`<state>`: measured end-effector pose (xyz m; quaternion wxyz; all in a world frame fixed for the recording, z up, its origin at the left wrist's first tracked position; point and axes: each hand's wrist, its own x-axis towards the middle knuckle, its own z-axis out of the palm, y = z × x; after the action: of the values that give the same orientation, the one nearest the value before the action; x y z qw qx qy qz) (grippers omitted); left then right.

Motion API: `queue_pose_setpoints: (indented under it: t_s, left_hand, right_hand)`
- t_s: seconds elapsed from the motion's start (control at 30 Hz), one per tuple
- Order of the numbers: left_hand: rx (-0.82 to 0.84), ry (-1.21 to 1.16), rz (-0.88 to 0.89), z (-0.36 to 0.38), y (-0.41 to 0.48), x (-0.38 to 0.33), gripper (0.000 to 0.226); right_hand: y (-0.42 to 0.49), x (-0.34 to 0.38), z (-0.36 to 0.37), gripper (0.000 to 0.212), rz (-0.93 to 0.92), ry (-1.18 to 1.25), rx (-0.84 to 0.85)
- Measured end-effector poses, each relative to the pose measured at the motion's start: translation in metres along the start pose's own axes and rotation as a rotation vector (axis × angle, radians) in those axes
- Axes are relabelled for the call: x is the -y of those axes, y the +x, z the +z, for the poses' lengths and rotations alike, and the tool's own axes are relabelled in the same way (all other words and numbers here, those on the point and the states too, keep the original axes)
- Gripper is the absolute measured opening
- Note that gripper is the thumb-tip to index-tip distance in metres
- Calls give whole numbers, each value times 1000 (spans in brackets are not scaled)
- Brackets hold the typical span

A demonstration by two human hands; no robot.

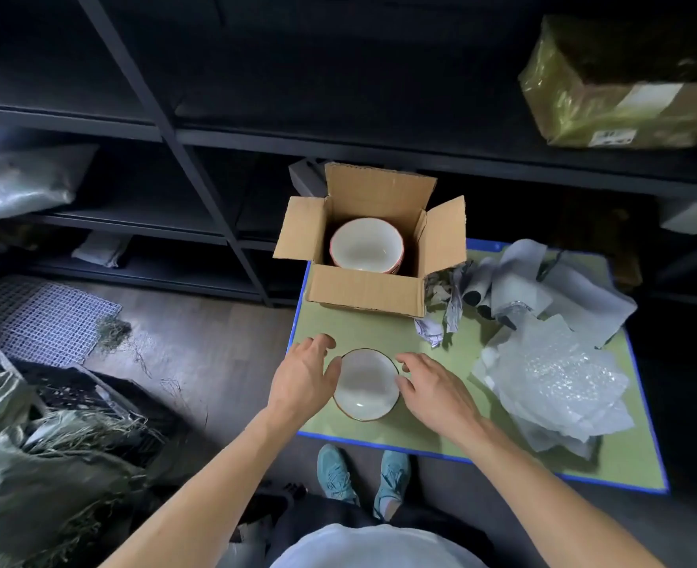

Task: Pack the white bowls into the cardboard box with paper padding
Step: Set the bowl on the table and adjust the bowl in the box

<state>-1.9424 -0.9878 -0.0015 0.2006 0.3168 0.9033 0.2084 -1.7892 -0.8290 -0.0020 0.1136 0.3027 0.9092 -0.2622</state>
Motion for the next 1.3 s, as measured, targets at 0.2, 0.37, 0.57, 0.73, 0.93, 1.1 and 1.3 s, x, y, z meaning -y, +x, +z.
queue_pose_setpoints:
  t_s: [0.2,0.37,0.57,0.73,0.93,1.1,1.3]
  left_hand:
    - [-108,162,187,-31,-7,-27,28]
    - [-228,130,316,-72,-18,-65,20]
    - [-395,137,455,-106,10,-90,13]
    - [-257,291,297,-104,59,-70,47]
    - [-119,402,231,-89,91,-56,89]
    - [-77,336,175,-76,93,-57,78]
    - [-137,362,97,-62,84,-51,68]
  right_hand:
    - [-6,6,-31,42,-185,-139,-27]
    - [-15,27,-78,37,-315,-153,-88]
    - [-8,57,-130,21,-368,-131,-195]
    - [30,53,-141,28,-284,-83,-223]
    - [76,45,-134,28,-187,-161,-215]
    - [108,53,-127,19,-113,-307,-195]
    - [135,65,-124,22,-8,-399,-183]
